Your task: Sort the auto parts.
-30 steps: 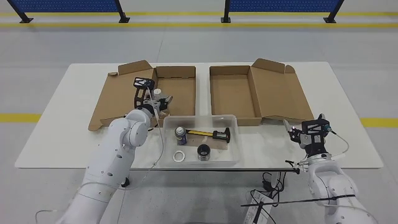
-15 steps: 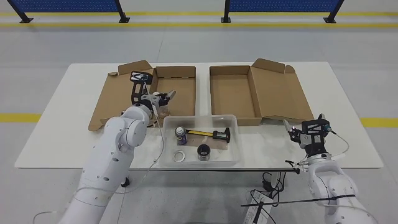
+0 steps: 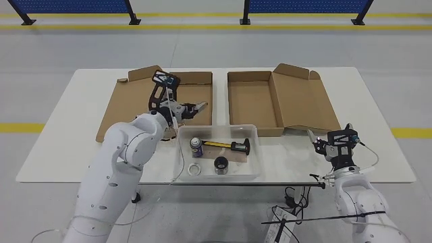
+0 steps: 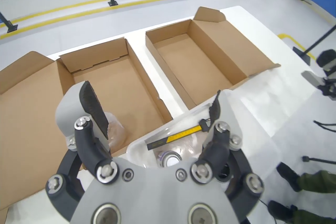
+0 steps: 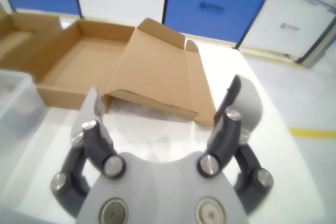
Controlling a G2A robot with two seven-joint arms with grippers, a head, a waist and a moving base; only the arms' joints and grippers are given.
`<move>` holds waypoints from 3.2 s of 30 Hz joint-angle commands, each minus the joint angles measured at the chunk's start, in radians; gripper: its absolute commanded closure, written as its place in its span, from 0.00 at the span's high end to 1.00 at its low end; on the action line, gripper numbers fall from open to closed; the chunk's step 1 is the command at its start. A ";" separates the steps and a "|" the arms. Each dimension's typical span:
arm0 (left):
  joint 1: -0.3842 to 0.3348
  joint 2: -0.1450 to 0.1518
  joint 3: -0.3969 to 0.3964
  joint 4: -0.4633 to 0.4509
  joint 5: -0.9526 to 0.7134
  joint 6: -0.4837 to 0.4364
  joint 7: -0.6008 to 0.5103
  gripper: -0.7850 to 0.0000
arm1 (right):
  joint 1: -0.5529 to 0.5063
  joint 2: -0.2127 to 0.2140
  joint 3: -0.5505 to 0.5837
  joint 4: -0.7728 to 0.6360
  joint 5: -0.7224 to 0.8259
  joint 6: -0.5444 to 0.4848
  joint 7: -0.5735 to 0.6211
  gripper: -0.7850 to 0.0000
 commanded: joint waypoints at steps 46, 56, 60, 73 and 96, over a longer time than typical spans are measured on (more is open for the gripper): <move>-0.108 0.005 0.265 0.080 -0.139 -0.218 -0.390 1.00 | 0.000 0.000 0.000 0.000 0.000 0.000 0.000 1.00; -0.168 -0.007 0.356 0.195 -0.130 -0.235 -0.416 1.00 | 0.000 0.000 0.000 0.000 0.000 0.000 0.000 1.00; -0.179 -0.008 0.371 0.215 -0.108 -0.229 -0.417 0.94 | 0.000 0.000 0.000 0.000 0.000 0.000 0.000 1.00; -0.200 -0.008 0.408 0.248 -0.079 -0.246 -0.439 0.47 | 0.000 0.000 0.000 0.000 0.000 0.000 0.000 1.00; -0.221 -0.010 0.453 0.309 -0.083 -0.253 -0.457 0.48 | 0.000 0.000 0.000 0.000 0.000 0.000 0.000 1.00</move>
